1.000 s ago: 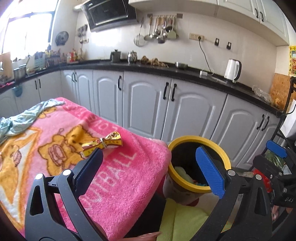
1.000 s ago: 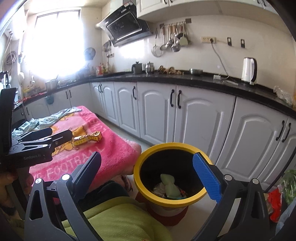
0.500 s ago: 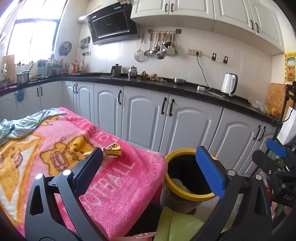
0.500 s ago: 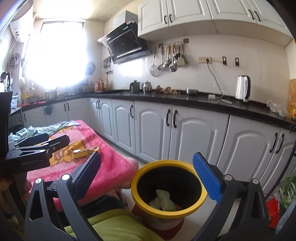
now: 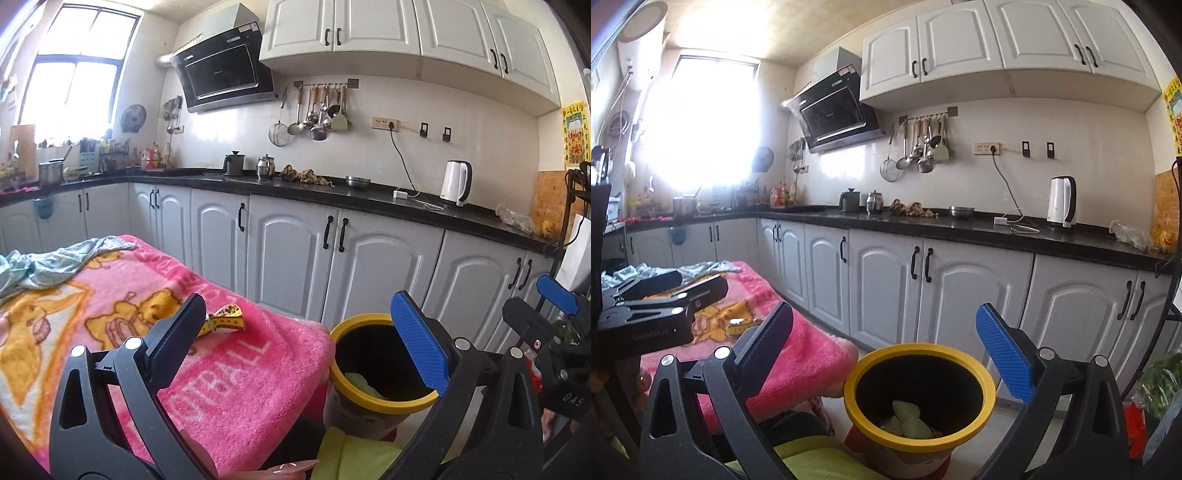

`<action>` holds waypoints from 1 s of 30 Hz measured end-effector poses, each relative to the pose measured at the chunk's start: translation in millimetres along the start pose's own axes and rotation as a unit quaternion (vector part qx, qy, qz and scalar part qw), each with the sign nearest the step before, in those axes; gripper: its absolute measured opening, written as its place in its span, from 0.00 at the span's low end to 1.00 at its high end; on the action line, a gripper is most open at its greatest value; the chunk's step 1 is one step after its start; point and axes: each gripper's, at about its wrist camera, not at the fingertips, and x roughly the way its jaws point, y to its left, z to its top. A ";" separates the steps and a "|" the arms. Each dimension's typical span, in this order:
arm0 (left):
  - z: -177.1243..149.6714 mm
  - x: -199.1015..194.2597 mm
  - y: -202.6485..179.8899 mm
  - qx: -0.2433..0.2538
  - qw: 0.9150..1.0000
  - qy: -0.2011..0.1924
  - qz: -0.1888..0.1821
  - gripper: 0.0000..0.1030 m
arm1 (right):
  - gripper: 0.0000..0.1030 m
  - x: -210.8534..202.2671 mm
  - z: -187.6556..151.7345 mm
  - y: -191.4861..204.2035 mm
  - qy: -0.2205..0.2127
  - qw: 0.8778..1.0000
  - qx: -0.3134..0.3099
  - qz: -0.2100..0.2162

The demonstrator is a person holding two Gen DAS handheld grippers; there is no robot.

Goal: Collect trash

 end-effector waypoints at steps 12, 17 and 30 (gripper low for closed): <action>-0.8 -3.5 1.7 -0.004 1.000 0.001 0.001 0.89 | 0.94 -1.0 -1.7 3.8 0.008 1.000 -0.002 0.002; -0.8 -3.6 1.5 -0.004 1.000 0.001 0.001 0.89 | 0.94 -0.8 -1.8 3.0 0.010 1.000 -0.001 0.000; -0.6 -3.9 2.1 -0.004 1.000 0.001 0.001 0.89 | 0.94 -0.8 -2.1 1.7 0.010 1.000 -0.001 0.000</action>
